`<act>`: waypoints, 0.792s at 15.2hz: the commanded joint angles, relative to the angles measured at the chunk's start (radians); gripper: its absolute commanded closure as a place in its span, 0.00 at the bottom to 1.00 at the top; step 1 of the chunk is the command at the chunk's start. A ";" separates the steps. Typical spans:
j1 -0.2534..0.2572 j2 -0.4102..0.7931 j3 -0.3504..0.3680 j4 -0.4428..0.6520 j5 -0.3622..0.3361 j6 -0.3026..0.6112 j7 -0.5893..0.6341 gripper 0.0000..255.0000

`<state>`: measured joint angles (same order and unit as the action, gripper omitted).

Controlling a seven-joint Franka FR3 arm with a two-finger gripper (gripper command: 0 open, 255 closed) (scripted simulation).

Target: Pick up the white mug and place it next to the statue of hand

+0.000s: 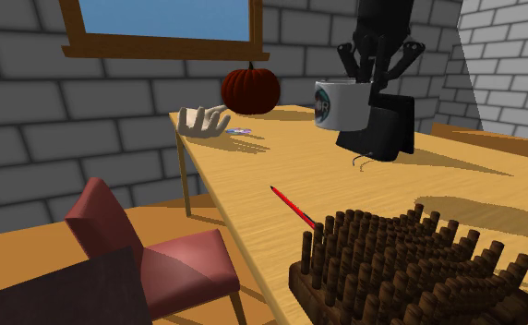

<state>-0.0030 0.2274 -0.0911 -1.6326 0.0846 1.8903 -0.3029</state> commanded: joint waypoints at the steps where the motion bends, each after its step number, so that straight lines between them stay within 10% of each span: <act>1: 0.000 -0.003 0.000 0.025 -0.001 -0.028 0.003 1.00; 12: 0.012 -0.014 0.007 0.140 -0.006 -0.152 0.032 1.00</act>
<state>0.0010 0.2171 -0.0890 -1.4939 0.0799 1.7421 -0.2839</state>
